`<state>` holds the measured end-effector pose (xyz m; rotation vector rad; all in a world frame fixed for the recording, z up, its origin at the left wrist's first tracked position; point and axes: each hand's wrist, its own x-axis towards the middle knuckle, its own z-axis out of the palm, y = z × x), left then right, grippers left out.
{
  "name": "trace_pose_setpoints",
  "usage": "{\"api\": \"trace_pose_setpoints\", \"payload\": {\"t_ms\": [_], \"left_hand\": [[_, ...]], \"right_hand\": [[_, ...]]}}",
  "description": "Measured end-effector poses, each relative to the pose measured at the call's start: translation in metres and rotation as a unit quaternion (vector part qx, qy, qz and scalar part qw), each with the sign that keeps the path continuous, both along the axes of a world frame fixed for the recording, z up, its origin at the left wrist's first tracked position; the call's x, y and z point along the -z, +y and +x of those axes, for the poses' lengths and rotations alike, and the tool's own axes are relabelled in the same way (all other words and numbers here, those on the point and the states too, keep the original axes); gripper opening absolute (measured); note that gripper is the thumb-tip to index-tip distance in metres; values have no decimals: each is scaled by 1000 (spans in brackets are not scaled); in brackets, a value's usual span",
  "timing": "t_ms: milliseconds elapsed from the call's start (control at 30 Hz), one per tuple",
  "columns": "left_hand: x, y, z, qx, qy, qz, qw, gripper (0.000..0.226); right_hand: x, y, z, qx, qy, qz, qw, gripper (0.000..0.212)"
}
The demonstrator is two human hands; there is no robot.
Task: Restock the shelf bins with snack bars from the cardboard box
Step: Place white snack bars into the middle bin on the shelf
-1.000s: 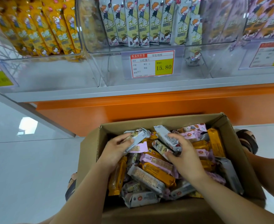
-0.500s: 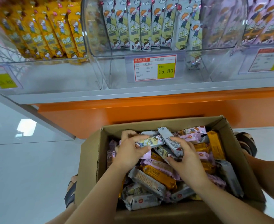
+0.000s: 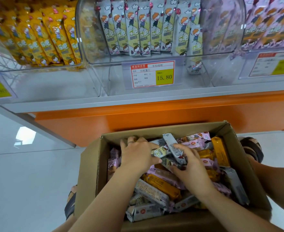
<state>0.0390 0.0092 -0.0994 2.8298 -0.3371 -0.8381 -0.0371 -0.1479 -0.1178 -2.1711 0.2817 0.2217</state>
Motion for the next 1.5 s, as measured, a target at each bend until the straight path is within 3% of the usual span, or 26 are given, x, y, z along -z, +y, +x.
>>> {"api": "trace_pose_setpoints", "payload": {"t_ms": [67, 300, 500, 700, 933, 1100, 1233, 1400, 1500], "left_hand": [[1, -5, -8, -11, -28, -34, 999, 50], [-5, -3, -22, -96, 14, -194, 976, 48], [-45, 4, -38, -77, -39, -222, 971, 49], [-109, 17, -66, -58, -172, -251, 951, 47], [-193, 46, -87, -40, -344, -311, 885, 40], [-233, 57, -47, -36, -429, -292, 854, 40], [-245, 63, -1, -37, -431, -232, 871, 42], [-249, 76, 44, -25, -411, -127, 902, 40], [-242, 86, 58, -10, -429, -76, 900, 42]], "right_hand": [[0, -2, 0, 4, -7, 4, 1000, 63], [-11, -10, 1, -1, -6, 23, 1000, 55], [-50, -21, -8, -27, -39, 19, 999, 54], [-124, -20, -26, -55, -116, 5, 992, 49], [-223, -15, -34, -88, -229, 59, 968, 50], [-267, -5, 7, -107, -325, 21, 939, 51], [-272, 3, 61, -108, -336, -36, 935, 52], [-258, 6, 128, -167, -263, -66, 948, 43], [-242, 10, 161, -222, -186, -76, 954, 48]]}}
